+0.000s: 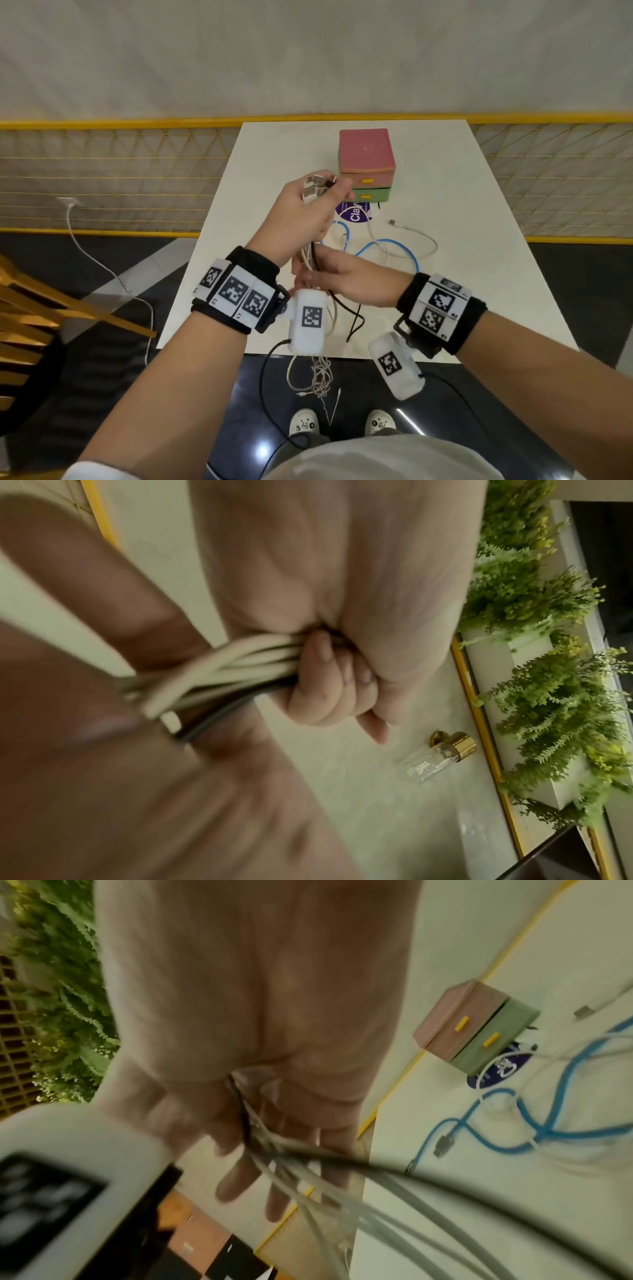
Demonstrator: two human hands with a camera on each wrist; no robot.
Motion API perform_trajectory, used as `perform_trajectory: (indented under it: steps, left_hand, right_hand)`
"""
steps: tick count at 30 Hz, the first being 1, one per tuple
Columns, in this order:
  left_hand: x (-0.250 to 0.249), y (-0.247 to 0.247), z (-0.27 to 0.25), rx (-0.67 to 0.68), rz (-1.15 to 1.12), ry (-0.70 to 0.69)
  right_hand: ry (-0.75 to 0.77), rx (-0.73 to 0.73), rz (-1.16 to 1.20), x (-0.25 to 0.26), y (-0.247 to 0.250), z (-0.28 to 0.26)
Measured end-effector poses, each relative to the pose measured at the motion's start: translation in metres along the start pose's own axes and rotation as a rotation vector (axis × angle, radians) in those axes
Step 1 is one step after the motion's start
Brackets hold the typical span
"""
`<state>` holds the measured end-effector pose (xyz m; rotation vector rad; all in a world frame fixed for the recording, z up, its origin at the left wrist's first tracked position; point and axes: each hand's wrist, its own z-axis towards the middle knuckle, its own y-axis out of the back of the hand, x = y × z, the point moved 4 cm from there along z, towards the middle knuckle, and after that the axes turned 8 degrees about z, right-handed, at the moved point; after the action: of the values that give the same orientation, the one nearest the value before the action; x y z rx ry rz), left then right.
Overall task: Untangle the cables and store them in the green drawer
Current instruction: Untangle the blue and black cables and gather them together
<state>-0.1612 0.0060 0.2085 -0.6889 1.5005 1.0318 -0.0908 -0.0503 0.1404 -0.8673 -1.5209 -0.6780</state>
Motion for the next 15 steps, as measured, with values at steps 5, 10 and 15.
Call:
perform_trajectory:
  steps: [5, 10, 15]
  left_hand:
    - [-0.003, 0.024, 0.002, -0.176, -0.131, -0.043]
    - [-0.009, 0.049, 0.004, -0.304, -0.207, -0.046]
    - [-0.009, 0.044, 0.003, -0.296, -0.182, -0.038]
  right_hand:
    - [-0.033, -0.024, -0.317, -0.045, -0.019, -0.017]
    - [-0.267, 0.077, -0.342, -0.108, -0.025, -0.044]
    - [-0.339, 0.068, -0.341, -0.110, -0.025, -0.037]
